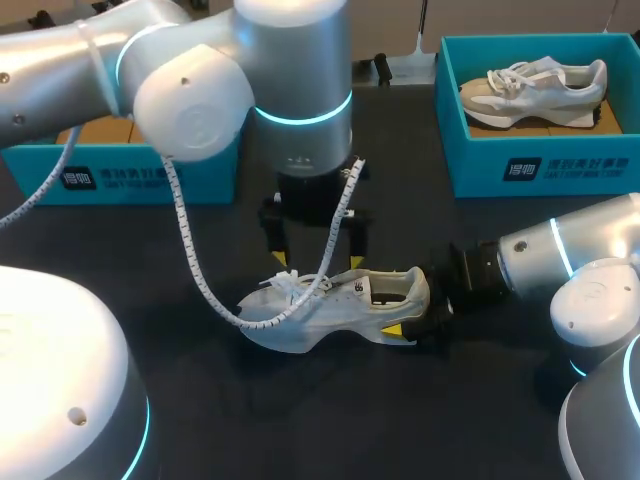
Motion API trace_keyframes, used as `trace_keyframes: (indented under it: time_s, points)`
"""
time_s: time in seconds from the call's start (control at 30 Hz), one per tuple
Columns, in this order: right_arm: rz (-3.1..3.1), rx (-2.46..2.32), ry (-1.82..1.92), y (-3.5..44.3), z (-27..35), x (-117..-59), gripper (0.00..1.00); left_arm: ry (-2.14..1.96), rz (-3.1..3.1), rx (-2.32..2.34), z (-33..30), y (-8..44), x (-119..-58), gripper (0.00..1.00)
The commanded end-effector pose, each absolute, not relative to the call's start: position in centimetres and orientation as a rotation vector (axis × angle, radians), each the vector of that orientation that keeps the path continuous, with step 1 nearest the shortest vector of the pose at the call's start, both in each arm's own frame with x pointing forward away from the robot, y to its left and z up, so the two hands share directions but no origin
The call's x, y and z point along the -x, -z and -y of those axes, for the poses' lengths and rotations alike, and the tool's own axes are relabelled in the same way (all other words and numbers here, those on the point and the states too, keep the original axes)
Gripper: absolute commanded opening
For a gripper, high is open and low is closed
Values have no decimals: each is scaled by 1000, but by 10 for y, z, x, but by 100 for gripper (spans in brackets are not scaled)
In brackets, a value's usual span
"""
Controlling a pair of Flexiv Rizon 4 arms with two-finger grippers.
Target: Take the shoe out of the shoebox, open the shoe tongue, remove and reinsert the insole, then place the shoe into the shoebox
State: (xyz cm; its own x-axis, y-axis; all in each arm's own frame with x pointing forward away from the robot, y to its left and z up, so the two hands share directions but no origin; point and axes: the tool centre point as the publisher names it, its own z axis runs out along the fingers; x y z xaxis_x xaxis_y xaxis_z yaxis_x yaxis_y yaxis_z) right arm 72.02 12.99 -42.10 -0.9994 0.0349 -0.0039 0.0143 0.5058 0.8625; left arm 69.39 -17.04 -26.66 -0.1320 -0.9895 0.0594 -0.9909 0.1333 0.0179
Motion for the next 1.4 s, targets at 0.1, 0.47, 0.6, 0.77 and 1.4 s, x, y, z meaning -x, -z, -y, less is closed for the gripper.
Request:
trace_keyframes:
  time_s: [0.1, 0.47, 0.6, 0.77, 1.4]
  points:
    - [-2712, -45, -1542, 422, -132, -719, 0, -42, 2321, -2031, 171, 268, -694, 100]
    - [-2712, -45, -1542, 422, -132, -719, 0, 0, 2272, -2033, 180, 279, -680, 100]
    - [-2712, -45, -1542, 422, -132, -719, 0, 2, 2265, -2050, 188, 289, -686, 100]
    - [-2712, -45, -1542, 422, -132, -719, 0, 33, 2284, -2048, 197, 299, -691, 100]
    - [-2712, -45, -1542, 422, -132, -719, 0, 136, 2280, -2081, 221, 320, -708, 100]
